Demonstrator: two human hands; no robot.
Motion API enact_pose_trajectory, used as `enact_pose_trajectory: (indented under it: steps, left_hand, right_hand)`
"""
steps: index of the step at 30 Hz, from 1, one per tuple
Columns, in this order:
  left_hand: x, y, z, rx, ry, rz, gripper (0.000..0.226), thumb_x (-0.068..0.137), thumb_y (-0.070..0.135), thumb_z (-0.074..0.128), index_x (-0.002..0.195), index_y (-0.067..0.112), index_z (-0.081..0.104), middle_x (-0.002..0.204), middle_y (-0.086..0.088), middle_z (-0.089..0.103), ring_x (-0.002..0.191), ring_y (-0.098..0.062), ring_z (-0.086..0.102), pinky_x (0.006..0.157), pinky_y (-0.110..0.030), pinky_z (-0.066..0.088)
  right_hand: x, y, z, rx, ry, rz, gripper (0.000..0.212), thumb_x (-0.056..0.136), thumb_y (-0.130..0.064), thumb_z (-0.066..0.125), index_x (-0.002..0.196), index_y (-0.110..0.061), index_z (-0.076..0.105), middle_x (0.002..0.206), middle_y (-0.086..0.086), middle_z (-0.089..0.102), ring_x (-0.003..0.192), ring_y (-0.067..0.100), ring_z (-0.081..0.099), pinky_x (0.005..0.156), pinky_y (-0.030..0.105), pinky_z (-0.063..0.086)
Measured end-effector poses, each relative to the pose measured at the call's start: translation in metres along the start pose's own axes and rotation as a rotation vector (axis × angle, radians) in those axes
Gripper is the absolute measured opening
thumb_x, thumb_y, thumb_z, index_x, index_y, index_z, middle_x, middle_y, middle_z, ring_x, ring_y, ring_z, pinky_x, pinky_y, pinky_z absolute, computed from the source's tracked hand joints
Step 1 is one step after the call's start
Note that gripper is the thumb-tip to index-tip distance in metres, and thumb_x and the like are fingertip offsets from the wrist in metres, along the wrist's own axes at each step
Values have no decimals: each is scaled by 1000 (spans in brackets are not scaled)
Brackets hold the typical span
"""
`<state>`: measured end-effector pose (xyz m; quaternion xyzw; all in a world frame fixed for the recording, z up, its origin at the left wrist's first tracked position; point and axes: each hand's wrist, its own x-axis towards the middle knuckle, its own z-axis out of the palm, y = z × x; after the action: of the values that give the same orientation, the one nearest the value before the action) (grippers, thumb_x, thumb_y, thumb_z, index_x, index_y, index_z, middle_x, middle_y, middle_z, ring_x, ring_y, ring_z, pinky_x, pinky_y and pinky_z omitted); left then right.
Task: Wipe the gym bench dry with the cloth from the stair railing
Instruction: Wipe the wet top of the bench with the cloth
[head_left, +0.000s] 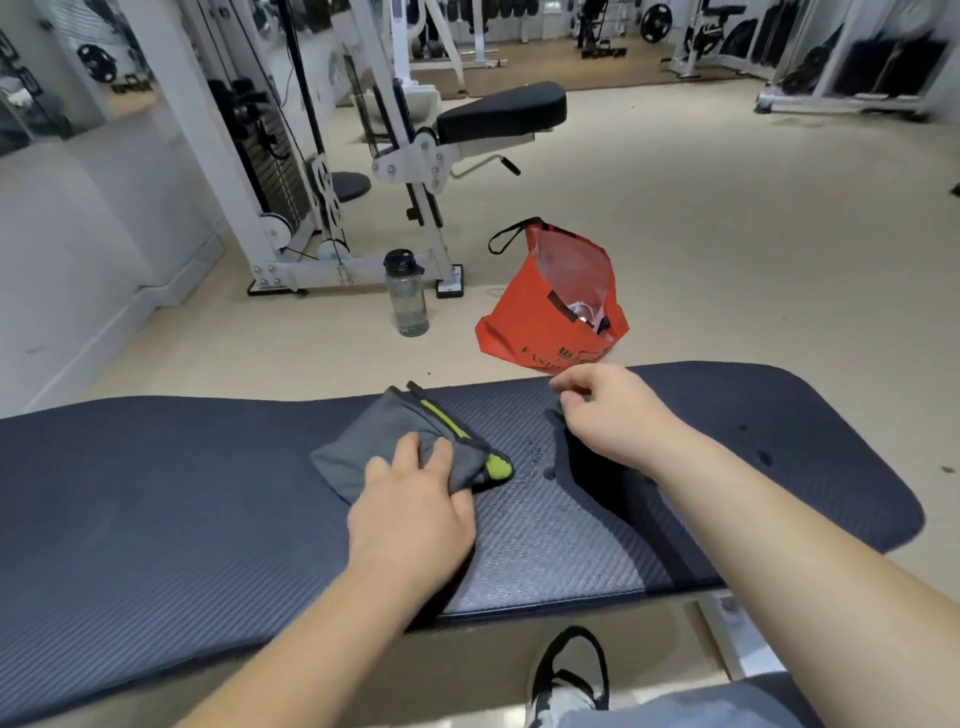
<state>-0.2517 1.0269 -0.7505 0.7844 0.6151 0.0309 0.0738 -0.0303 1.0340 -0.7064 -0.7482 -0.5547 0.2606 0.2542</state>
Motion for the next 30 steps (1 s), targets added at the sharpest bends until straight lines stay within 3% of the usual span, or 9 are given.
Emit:
enact_pose_trajectory:
  steps: [4, 6, 11, 13, 17, 20, 24, 26, 30]
  left_hand:
    - [-36, 17, 2, -18, -66, 365, 63, 93, 52, 35, 154, 40, 26, 163, 7, 20, 129, -24, 39, 96, -40, 51]
    - [-19, 5, -2, -25, -98, 442, 64, 91, 54, 33, 154, 43, 25, 160, 11, 20, 134, -20, 41, 100, -41, 51]
    - [35, 26, 1, 18, -42, 180, 59, 95, 47, 39, 152, 37, 34, 158, 1, 29, 129, -31, 46, 97, -45, 51]
    - [30, 53, 6, 5, -71, 212, 59, 96, 45, 40, 153, 35, 30, 158, 0, 26, 132, -30, 42, 98, -43, 50]
    - [36, 65, 5, -30, -134, 507, 63, 93, 48, 38, 155, 42, 27, 158, 6, 23, 137, -23, 43, 101, -43, 50]
    - [88, 74, 9, 16, -106, 435, 60, 94, 44, 42, 154, 40, 33, 160, 1, 28, 138, -30, 45, 106, -45, 46]
    - [106, 129, 20, -12, -74, 280, 58, 97, 40, 41, 154, 34, 34, 159, -5, 31, 133, -37, 42, 102, -48, 44]
    - [82, 156, 24, -39, -96, 387, 60, 96, 40, 42, 154, 35, 32, 163, -3, 26, 134, -35, 40, 104, -47, 43]
    - [44, 155, 26, -28, -134, 770, 63, 92, 46, 39, 154, 44, 27, 165, 10, 23, 130, -28, 43, 105, -45, 47]
  right_hand:
    - [0, 28, -21, -81, 118, 73, 40, 98, -15, 47, 130, -19, 69, 133, 4, 69, 120, 24, 62, 100, 35, 50]
    - [-1, 44, -29, -124, 153, 118, 40, 97, -16, 47, 129, -19, 70, 135, 4, 67, 124, 27, 60, 102, 40, 51]
    - [-9, 72, -42, -281, 94, 174, 35, 94, -19, 45, 114, -15, 73, 130, 4, 63, 127, 32, 52, 98, 49, 52]
    - [-9, 79, -43, -318, 37, 179, 35, 97, -20, 45, 120, -16, 71, 139, 0, 56, 134, 28, 43, 101, 49, 48]
    - [-3, 85, -44, -303, 19, 167, 36, 98, -21, 44, 124, -23, 69, 142, -4, 52, 137, 25, 38, 104, 47, 46]
    - [-4, 90, -47, -234, 60, 154, 36, 96, -17, 44, 121, -19, 69, 136, -1, 58, 134, 26, 47, 104, 47, 47]
    - [-12, 103, -62, -99, 177, 143, 43, 99, -13, 45, 137, -19, 64, 143, -3, 61, 137, 19, 51, 113, 36, 41]
    - [-16, 110, -67, -79, 219, 149, 43, 100, -12, 45, 137, -19, 65, 142, -3, 63, 136, 18, 53, 112, 32, 40]
    - [-24, 122, -75, -77, 278, 155, 41, 98, -11, 46, 130, -18, 70, 136, -1, 68, 131, 21, 57, 104, 27, 41]
